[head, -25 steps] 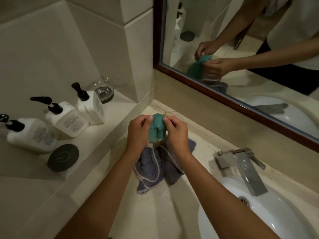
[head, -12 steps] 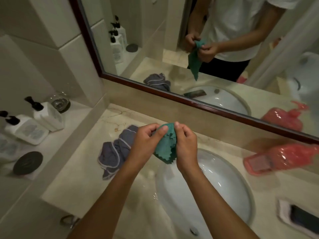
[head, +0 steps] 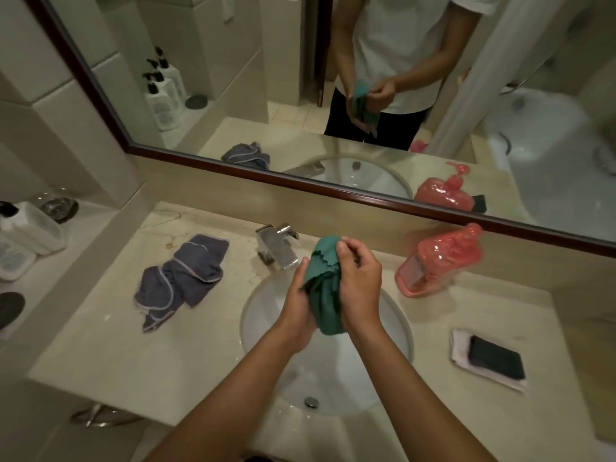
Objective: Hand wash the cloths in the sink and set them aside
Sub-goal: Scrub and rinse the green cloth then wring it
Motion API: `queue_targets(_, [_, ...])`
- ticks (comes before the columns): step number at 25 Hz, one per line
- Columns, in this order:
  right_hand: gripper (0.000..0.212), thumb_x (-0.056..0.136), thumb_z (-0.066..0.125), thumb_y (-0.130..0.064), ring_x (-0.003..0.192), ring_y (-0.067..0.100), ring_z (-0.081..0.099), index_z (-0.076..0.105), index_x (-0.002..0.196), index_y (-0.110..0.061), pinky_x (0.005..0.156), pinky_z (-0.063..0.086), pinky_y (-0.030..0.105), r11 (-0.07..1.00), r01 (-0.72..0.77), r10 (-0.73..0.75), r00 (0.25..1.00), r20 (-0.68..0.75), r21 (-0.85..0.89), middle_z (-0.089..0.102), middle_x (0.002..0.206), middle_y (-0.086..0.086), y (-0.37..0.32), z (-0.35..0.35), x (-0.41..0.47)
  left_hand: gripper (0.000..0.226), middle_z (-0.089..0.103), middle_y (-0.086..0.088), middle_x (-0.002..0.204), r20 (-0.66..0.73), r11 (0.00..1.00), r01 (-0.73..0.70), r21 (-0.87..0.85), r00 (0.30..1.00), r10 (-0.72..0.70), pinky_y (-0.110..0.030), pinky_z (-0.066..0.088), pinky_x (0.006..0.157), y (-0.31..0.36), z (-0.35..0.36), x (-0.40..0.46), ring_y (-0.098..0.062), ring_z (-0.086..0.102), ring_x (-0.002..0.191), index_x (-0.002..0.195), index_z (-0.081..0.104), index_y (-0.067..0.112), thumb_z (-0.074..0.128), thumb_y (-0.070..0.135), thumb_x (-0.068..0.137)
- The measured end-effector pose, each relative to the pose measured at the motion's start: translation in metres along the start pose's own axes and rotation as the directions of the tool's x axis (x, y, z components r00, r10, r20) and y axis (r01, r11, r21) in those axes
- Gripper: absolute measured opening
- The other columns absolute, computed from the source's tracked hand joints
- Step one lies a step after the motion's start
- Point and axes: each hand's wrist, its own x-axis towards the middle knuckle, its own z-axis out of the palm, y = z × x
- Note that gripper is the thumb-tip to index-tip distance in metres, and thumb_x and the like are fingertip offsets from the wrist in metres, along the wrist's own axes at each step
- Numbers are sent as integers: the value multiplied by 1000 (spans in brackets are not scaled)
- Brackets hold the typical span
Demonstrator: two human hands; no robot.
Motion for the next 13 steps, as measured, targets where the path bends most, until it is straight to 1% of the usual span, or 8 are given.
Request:
queue_targets(2, [26, 97, 63, -15, 94, -5, 66, 69, 100, -40, 76, 51, 11, 998, 36, -32, 996, 81, -52, 72, 96, -25, 4, -22, 6, 62, 70, -10, 127, -15, 989, 62, -132, 998, -64, -40, 53, 91, -10, 7, 4, -24, 68, 116, 121, 73, 23, 35, 65, 98])
queue_targets(3, [29, 95, 64, -12, 97, -5, 65, 69, 102, -40, 80, 52, 13, 993, 60, -45, 989, 141, -106, 72, 98, -26, 8, -33, 8, 65, 69, -12, 128, -18, 977, 62, -205, 998, -67, -42, 53, 91, -13, 8, 7, -26, 68, 116, 125, 71, 19, 35, 66, 98])
queue_targets(4, [29, 93, 66, -11, 98, -3, 66, 71, 104, -37, 84, 53, 18, 981, 83, -46, 977, 207, -175, 72, 98, -24, 15, -43, 9, 67, 69, -14, 127, -30, 963, 53, -265, 998, -63, -43, 54, 91, -14, 9, 9, -28, 68, 115, 127, 70, 17, 35, 66, 98])
queue_targets(6, [24, 91, 69, -10, 99, 4, 67, 76, 109, -25, 92, 54, 32, 942, 110, -3, 947, 320, -316, 73, 101, -17, 29, -53, 10, 62, 70, -14, 122, -83, 948, 39, -315, 994, -68, -46, 55, 89, -11, 13, 15, -30, 69, 110, 126, 68, 16, 41, 64, 98])
queue_targets(8, [22, 93, 69, -14, 101, 14, 67, 77, 112, -20, 95, 52, 40, 905, 113, 59, 921, 385, -409, 73, 105, -3, 41, -55, 8, 50, 69, -11, 118, -160, 961, 27, -276, 984, -73, -49, 54, 93, -11, 17, 22, -28, 67, 108, 126, 67, 21, 46, 57, 99])
queue_targets(10, [18, 96, 64, -19, 99, 17, 67, 79, 104, -27, 92, 53, 40, 915, 71, 103, 910, 401, -397, 74, 102, 1, 48, -53, 10, 42, 70, -8, 115, -219, 976, 5, -218, 974, -54, -46, 55, 90, -18, 14, 30, -26, 67, 105, 124, 66, 20, 47, 49, 102])
queue_targets(11, [21, 97, 63, -22, 97, 16, 68, 80, 96, -32, 88, 55, 37, 943, -5, 141, 912, 386, -332, 75, 99, -1, 49, -52, 14, 39, 71, -9, 112, -244, 979, -15, -202, 969, -35, -44, 56, 86, -23, 8, 35, -26, 68, 102, 122, 66, 18, 47, 45, 103])
queue_targets(13, [29, 99, 59, -24, 91, 10, 70, 80, 84, -38, 74, 56, 22, 968, -164, 220, 920, 325, -192, 77, 94, -5, 55, -48, 23, 34, 70, -11, 110, -290, 976, -66, -207, 957, 3, -42, 57, 82, -29, -8, 45, -27, 69, 100, 116, 67, 17, 47, 41, 104])
